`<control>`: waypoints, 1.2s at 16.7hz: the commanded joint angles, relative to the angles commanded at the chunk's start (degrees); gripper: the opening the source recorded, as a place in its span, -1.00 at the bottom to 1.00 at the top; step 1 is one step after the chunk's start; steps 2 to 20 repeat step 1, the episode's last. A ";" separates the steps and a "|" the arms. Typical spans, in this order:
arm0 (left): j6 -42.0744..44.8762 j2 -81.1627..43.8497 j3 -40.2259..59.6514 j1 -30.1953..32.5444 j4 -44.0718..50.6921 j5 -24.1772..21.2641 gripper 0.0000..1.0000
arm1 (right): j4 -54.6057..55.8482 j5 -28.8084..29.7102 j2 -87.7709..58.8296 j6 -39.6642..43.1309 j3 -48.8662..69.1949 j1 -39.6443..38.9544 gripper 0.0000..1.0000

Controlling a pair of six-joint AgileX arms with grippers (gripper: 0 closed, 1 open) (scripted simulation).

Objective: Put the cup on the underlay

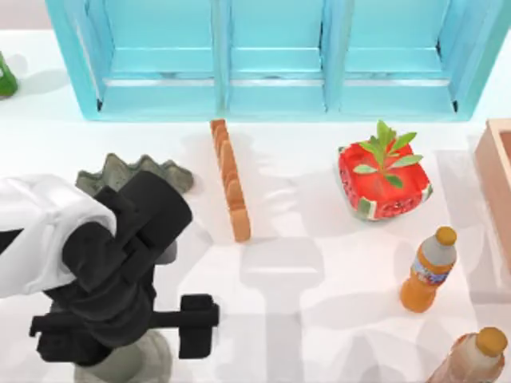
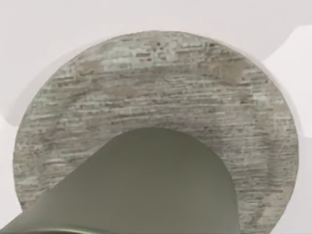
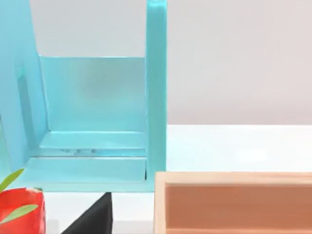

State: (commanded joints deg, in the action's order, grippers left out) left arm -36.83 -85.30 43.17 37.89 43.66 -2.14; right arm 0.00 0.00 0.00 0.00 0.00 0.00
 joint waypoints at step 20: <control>0.00 0.00 0.00 0.00 0.00 0.00 1.00 | 0.00 0.00 0.00 0.00 0.00 0.00 1.00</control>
